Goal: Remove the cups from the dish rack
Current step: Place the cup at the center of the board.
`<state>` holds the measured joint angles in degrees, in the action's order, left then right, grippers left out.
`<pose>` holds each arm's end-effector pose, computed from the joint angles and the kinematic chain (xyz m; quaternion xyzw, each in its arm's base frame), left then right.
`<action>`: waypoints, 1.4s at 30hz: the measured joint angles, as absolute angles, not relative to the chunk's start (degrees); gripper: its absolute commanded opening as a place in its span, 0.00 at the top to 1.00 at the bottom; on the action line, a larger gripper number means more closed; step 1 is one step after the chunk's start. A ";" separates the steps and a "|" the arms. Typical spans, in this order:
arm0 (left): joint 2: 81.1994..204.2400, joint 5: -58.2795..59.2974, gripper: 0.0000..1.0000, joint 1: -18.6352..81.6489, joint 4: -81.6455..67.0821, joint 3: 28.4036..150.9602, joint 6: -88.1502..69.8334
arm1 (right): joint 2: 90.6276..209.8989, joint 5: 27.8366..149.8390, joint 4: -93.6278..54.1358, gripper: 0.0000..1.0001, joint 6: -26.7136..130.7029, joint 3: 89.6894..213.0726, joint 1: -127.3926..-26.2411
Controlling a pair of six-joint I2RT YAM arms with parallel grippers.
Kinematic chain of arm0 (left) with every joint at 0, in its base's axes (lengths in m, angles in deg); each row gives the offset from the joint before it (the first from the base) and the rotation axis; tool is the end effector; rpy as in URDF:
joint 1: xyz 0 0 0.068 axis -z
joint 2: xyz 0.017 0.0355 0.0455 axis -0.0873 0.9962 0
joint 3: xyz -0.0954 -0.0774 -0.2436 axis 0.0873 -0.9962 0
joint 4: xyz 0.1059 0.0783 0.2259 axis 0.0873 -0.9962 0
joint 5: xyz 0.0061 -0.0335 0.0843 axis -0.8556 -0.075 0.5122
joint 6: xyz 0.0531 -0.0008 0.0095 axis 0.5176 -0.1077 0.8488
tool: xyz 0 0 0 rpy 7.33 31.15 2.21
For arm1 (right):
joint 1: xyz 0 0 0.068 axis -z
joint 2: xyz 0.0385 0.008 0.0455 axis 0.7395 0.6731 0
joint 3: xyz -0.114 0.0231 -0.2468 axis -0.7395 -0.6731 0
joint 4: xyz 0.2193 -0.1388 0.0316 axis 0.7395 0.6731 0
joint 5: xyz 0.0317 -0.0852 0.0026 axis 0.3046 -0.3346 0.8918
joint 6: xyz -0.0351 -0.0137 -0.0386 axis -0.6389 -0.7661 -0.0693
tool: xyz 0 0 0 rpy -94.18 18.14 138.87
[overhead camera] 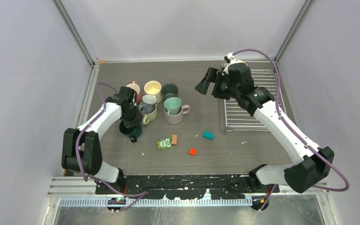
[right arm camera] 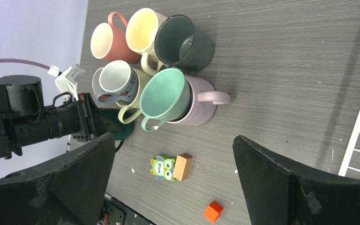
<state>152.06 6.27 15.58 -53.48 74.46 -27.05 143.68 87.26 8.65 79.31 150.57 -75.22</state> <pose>0.2697 -0.0520 0.2110 -0.1587 0.9745 -0.0741 0.1405 0.2555 0.1373 0.3768 0.0225 0.8591 0.3001 0.4141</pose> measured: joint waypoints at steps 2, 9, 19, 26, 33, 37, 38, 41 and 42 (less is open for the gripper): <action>152.19 6.27 1.00 15.53 -53.31 74.24 -27.05 | 143.81 87.26 8.63 0.00 79.31 150.57 -75.22; 152.37 6.25 0.93 15.49 -52.91 74.24 -27.01 | 144.80 87.50 8.59 0.00 79.33 150.57 -75.22; 152.37 6.05 0.84 15.49 -52.96 74.26 -26.53 | 145.82 87.92 8.48 0.00 79.35 150.57 -75.22; 152.11 5.66 0.77 15.49 -53.20 74.29 -25.37 | 146.63 87.92 8.46 0.00 79.57 150.57 -75.22; 151.28 4.80 0.73 15.49 -53.31 74.48 -24.56 | 146.96 87.92 8.43 0.00 79.79 150.57 -75.22; 150.97 4.45 0.69 15.49 -53.85 74.70 -24.08 | 146.96 87.92 8.46 0.00 79.83 150.57 -75.22; 150.71 4.45 0.67 15.49 -53.98 74.72 -24.01 | 146.96 87.90 8.46 0.00 79.83 150.57 -75.22; 149.24 4.48 0.65 15.49 -54.79 74.83 -23.84 | 147.03 87.90 8.48 0.00 79.83 150.57 -75.22; 148.54 4.52 0.64 15.49 -55.25 75.03 -23.77 | 147.07 87.87 8.48 0.00 79.86 150.57 -75.22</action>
